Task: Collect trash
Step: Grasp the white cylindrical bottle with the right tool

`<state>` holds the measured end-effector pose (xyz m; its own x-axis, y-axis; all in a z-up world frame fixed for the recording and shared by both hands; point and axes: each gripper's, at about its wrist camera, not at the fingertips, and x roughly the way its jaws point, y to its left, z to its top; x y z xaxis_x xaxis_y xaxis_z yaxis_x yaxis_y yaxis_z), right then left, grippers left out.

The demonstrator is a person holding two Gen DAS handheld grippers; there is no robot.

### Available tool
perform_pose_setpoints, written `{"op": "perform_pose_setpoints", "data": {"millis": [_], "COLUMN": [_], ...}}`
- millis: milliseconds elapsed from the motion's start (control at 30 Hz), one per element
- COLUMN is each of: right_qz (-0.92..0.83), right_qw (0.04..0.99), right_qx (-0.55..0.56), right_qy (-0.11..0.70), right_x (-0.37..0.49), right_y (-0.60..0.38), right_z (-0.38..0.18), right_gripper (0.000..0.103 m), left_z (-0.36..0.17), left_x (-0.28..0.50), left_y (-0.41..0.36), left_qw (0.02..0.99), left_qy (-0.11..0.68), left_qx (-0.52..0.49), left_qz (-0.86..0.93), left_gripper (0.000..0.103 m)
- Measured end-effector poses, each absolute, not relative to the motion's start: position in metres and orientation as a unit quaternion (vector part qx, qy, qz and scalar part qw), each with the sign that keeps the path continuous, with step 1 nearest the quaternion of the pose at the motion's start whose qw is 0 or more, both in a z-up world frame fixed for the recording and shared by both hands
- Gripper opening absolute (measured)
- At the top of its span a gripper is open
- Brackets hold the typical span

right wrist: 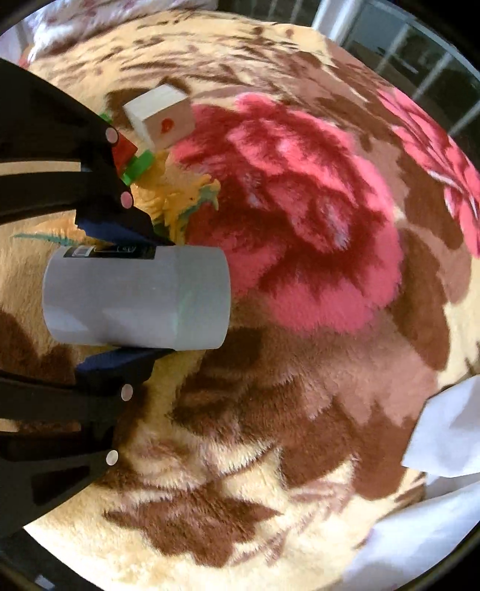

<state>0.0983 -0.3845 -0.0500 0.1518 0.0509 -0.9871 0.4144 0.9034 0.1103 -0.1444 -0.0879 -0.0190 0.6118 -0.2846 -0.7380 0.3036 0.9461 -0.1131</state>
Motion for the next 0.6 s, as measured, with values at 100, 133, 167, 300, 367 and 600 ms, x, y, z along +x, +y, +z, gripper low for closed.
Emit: {"op": "perform_pose_setpoints", "data": {"millis": [100, 133, 167, 300, 367, 600], "right_qz": [-0.101, -0.087, -0.064, 0.009, 0.031, 0.043], "right_qw": [0.763, 0.768, 0.777, 0.822, 0.839, 0.884], "right_qx": [0.135, 0.144, 0.16, 0.194, 0.21, 0.213], "right_qy": [0.625, 0.617, 0.605, 0.535, 0.502, 0.414], "right_x": [0.087, 0.083, 0.077, 0.037, 0.012, -0.09], "right_y": [-0.371, -0.373, -0.377, -0.402, -0.418, -0.452], "right_z": [-0.041, -0.038, -0.032, 0.005, 0.021, 0.035], "right_gripper": [0.046, 0.046, 0.046, 0.046, 0.046, 0.047], "left_z": [-0.014, -0.013, -0.011, -0.001, 0.003, 0.004], "left_x": [-0.142, -0.14, -0.137, -0.114, -0.104, -0.026], "left_y": [-0.09, -0.091, -0.093, -0.115, -0.129, -0.197], "left_qw": [0.898, 0.899, 0.899, 0.899, 0.9, 0.886], "left_qy": [0.407, 0.406, 0.406, 0.397, 0.388, 0.41], "left_qx": [0.014, 0.014, 0.016, 0.04, 0.057, 0.011], "left_qz": [-0.165, -0.165, -0.164, -0.182, -0.192, -0.216], "left_gripper": [0.087, 0.087, 0.087, 0.087, 0.087, 0.087]}}
